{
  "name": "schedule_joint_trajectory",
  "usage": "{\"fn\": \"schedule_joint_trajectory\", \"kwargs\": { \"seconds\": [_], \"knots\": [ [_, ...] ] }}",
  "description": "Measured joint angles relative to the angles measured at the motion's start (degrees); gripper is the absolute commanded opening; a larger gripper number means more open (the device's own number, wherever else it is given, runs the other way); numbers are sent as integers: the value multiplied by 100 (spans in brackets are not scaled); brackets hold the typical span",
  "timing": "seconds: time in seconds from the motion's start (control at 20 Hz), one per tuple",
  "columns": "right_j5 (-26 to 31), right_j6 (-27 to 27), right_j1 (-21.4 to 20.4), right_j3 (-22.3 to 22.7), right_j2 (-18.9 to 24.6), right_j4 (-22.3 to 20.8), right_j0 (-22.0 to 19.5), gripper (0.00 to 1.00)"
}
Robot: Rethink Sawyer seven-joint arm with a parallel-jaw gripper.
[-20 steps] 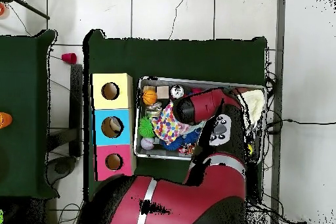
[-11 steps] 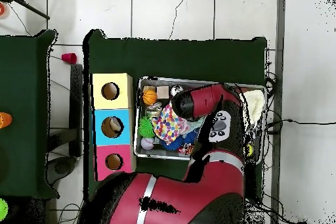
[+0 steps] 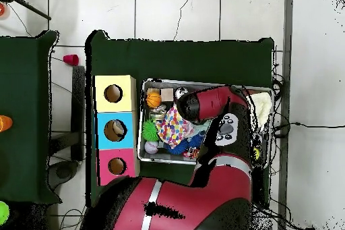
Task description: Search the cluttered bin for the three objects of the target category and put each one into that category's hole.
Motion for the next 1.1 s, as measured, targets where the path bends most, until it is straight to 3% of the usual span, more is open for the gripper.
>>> {"fn": "schedule_joint_trajectory", "kwargs": {
  "seconds": [0.5,1.1],
  "knots": [
    [-15,0,-45,62,19,100,-13,0],
    [-296,0,-809,835,357,704,11,0]
  ]
}}
